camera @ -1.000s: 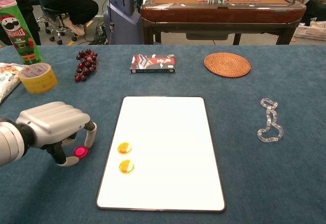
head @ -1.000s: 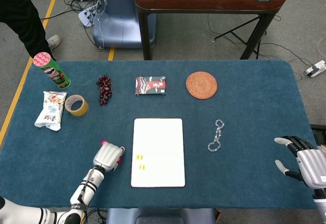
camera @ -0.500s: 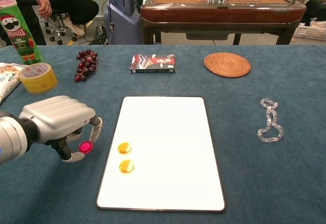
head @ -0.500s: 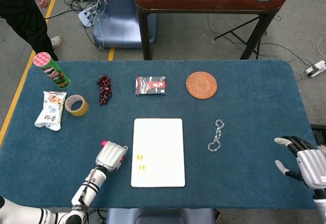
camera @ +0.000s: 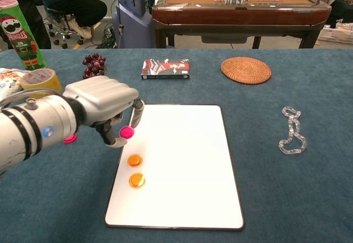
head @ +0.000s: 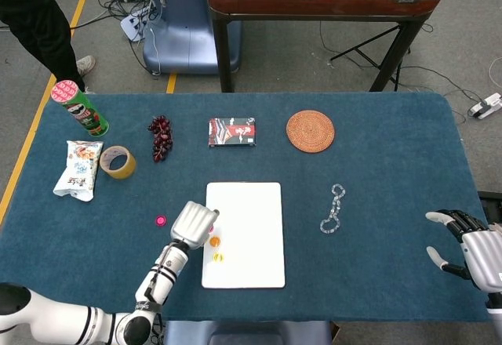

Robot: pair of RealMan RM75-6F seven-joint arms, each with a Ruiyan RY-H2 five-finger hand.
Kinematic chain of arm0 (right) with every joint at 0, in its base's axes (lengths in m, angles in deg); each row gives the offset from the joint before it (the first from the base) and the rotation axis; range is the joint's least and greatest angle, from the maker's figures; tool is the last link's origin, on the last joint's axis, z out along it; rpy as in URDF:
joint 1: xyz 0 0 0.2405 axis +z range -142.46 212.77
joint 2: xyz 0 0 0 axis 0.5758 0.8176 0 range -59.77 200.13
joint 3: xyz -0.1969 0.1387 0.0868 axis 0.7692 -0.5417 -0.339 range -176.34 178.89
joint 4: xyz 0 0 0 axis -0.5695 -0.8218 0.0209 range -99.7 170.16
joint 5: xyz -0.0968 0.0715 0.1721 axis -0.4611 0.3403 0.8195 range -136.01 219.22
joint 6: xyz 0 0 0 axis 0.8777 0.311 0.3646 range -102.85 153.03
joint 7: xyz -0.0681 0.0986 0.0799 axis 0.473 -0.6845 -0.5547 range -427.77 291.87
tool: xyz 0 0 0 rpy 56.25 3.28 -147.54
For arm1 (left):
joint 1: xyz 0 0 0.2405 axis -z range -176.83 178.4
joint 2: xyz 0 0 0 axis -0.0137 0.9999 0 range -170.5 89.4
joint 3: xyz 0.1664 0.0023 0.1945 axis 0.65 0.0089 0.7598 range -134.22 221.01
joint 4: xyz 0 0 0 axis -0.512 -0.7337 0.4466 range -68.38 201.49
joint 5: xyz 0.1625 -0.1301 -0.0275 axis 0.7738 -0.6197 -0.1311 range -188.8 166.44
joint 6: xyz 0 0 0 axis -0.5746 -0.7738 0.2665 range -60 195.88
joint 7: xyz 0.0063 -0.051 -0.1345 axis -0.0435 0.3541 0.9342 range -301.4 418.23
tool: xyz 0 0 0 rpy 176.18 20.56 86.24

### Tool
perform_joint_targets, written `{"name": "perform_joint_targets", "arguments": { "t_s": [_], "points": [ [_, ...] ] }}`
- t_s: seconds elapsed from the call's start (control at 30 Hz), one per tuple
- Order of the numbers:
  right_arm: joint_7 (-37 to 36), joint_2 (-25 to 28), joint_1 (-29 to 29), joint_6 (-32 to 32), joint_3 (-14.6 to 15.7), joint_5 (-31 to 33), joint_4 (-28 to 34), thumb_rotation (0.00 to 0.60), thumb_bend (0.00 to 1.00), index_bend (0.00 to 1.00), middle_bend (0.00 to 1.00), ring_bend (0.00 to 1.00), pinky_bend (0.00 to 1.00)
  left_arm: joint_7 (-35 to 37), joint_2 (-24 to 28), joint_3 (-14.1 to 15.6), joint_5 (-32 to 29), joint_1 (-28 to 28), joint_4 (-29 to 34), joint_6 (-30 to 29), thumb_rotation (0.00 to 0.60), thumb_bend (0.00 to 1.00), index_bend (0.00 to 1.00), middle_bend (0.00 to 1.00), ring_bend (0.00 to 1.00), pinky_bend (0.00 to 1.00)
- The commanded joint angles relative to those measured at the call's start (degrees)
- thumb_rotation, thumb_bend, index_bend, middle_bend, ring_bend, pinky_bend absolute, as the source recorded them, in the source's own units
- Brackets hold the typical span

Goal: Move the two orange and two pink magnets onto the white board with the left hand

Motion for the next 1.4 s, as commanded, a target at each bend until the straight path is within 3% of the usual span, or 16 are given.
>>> {"name": "perform_joint_targets", "arguments": {
  "t_s": [0.03,0.3,0.63,0.9,1.03,1.1,1.4],
  "points": [
    [-0.62,0.13,-0.13,0.34,-0.09,0.01,-0.21,0.600,0.26,0.28,0.29,0.23,0.33,-0.45,-2.00,-1.79,-1.38,1.71,-2.32,0.38,0.600,0.32,0.58,1.00,1.00,1.00],
    [-2.06,0.39,-0.28,0.86,-0.01,-0.41,-0.70,0.600,0.26,0.28,0.29,0.23,0.33,-1.17,-6.27,-5.50,-5.17,5.81,-8.01,1.76,0.600,0.32,0.58,1.00,1.00,1.00],
    [-3.60,0.70,-0.56,1.52,-0.10,-0.41,-1.18,0.600,0.26,0.29,0.29,0.23,0.33,-1.61,-10.20,-7.64,-7.94,9.97,-14.25,3.39,0.600,0.32,0.56,1.00,1.00,1.00],
    [-4.57,0.88,-0.83,2.07,-0.19,-0.37,-1.50,0.600,0.26,0.29,0.29,0.23,0.33,-0.59,-12.62,-7.87,-8.10,11.26,-19.03,3.08,0.600,0.32,0.43,1.00,1.00,1.00],
    [-4.53,0.84,-0.77,1.96,-0.16,-0.49,-1.54,0.600,0.26,0.29,0.29,0.23,0.33,-0.43,-12.26,-7.61,-7.88,11.09,-18.42,2.24,0.600,0.32,0.30,1.00,1.00,1.00],
    [-4.39,0.81,-0.73,1.90,-0.12,-0.60,-1.50,0.600,0.26,0.29,0.29,0.23,0.33,-0.41,-11.58,-7.21,-7.37,10.67,-17.29,1.19,0.600,0.31,0.28,1.00,1.00,1.00],
    [-2.68,0.41,-0.29,0.94,0.11,-0.94,-1.01,0.600,0.26,0.29,0.29,0.23,0.33,1.42,-3.99,-4.13,-6.79,5.64,-6.22,-3.42,0.600,0.31,0.37,1.00,1.00,1.00]
  ]
}}
